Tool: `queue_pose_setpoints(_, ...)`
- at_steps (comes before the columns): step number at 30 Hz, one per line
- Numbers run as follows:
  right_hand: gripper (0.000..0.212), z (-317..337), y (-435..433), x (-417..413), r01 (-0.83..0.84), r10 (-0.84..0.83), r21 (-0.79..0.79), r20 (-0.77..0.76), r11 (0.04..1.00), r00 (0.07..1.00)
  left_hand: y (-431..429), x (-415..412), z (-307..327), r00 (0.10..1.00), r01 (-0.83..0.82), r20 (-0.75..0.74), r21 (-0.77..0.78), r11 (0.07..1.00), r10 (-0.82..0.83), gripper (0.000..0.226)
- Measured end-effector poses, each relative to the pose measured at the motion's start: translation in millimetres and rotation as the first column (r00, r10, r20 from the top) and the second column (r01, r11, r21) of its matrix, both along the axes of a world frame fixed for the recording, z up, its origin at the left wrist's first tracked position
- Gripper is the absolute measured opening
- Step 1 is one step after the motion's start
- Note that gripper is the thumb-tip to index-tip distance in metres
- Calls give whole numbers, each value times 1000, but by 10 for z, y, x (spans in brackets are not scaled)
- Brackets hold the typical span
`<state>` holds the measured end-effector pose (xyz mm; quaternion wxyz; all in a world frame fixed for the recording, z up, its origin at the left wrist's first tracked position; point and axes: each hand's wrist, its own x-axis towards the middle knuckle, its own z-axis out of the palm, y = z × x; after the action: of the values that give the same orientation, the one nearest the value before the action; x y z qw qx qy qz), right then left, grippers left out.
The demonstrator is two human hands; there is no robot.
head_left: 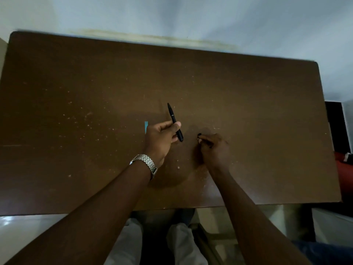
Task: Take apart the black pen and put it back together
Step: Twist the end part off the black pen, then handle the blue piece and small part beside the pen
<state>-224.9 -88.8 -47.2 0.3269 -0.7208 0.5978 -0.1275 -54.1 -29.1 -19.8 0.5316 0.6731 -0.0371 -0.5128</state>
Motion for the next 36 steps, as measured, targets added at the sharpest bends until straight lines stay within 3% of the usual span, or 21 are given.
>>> queue_pose_setpoints(5,24,5,41,-33,28,-27,-16,76,999,997,-1,3,-30,1000,5,1,11,1000,-5,27)
queue_pose_setpoints(11,18,172,189,-38,196,-220,108,292,975,931,-3,10,-42,998,55,12,19,998,-55,13)
queue_pose_setpoints(15,21,297,414,201,82,-201,312,374,947,905,-23,12,-54,994,84,64,51,995,-88,33)
queue_pose_setpoints(18,28,294,518,376,78,-250,372,440,925,862,-40,8,-66,990,93,98,101,991,-103,41)
queue_pose_setpoints(23,23,217,504,532,192,-349,383,397,903,849,-77,62,-135,970,109,201,151,983,-138,41)
queue_pose_setpoints(28,17,144,477,584,189,-259,273,249,943,933,-93,89,-193,919,134,343,197,971,-197,40)
queue_pose_setpoints(36,18,100,519,631,175,-221,225,200,959,954,-98,86,-231,871,171,423,212,962,-248,32)
